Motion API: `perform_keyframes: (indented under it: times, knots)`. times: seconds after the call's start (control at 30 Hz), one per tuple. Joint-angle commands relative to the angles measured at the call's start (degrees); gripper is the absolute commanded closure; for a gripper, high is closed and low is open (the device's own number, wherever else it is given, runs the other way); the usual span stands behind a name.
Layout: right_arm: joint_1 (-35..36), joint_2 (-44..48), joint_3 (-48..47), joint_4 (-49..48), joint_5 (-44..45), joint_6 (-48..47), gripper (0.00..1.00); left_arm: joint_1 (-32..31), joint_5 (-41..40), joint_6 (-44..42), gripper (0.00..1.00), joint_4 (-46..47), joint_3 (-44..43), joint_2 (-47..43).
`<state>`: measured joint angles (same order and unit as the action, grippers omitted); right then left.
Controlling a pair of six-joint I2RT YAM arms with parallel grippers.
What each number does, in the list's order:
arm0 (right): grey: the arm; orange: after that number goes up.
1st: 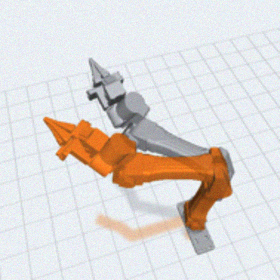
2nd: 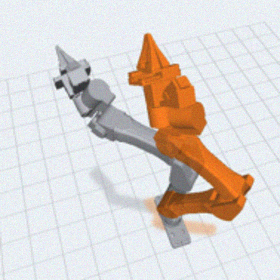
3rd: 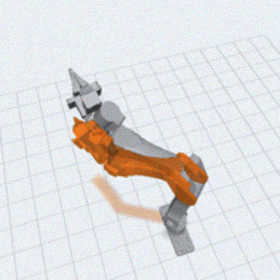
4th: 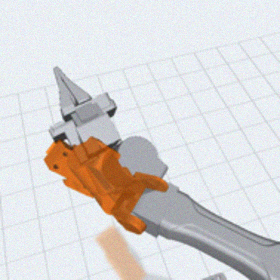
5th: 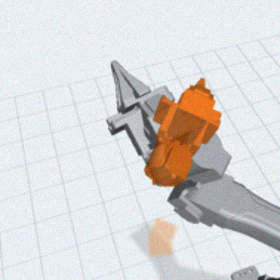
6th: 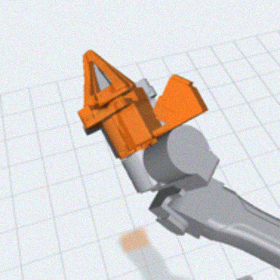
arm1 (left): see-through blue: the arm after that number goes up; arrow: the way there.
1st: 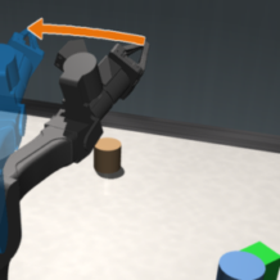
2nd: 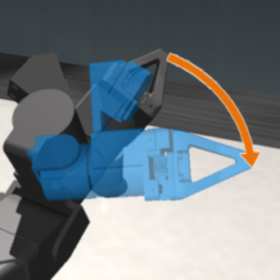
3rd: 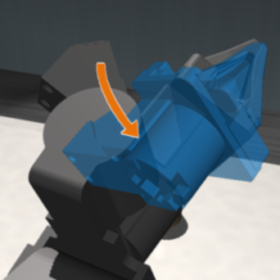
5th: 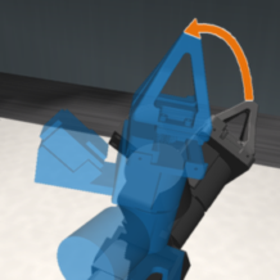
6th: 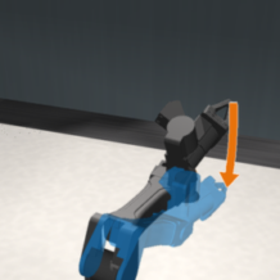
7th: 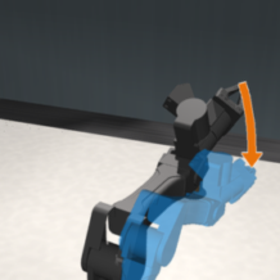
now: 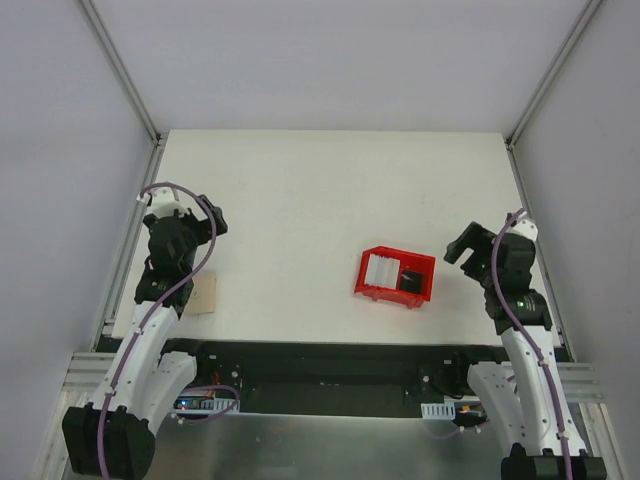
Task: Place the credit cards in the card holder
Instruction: Move the storage box to the center of the board.
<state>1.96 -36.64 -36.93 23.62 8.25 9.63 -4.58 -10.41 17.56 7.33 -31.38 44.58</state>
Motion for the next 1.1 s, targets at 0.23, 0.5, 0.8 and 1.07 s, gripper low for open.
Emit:
perform_keyframes:
  times: [0.23,0.5,0.8,1.07]
  knots:
    - [-0.1,2.4,-2.1,22.2,-15.7,7.0,0.04,-0.4,13.2,9.0,0.01,-13.3,-2.9,-7.7]
    - [-0.1,5.3,-1.5,30.9,-16.9,9.0,0.04,-0.4,14.4,13.3,0.01,-19.6,-3.7,-9.2]
    - [-0.1,11.0,4.2,31.7,-22.0,13.0,0.04,-0.4,24.6,10.0,0.01,-21.0,-3.7,-7.4]
    - [-0.1,6.2,9.4,20.8,-29.1,16.1,0.04,-0.4,26.9,8.9,0.01,-21.0,-2.9,-6.5]
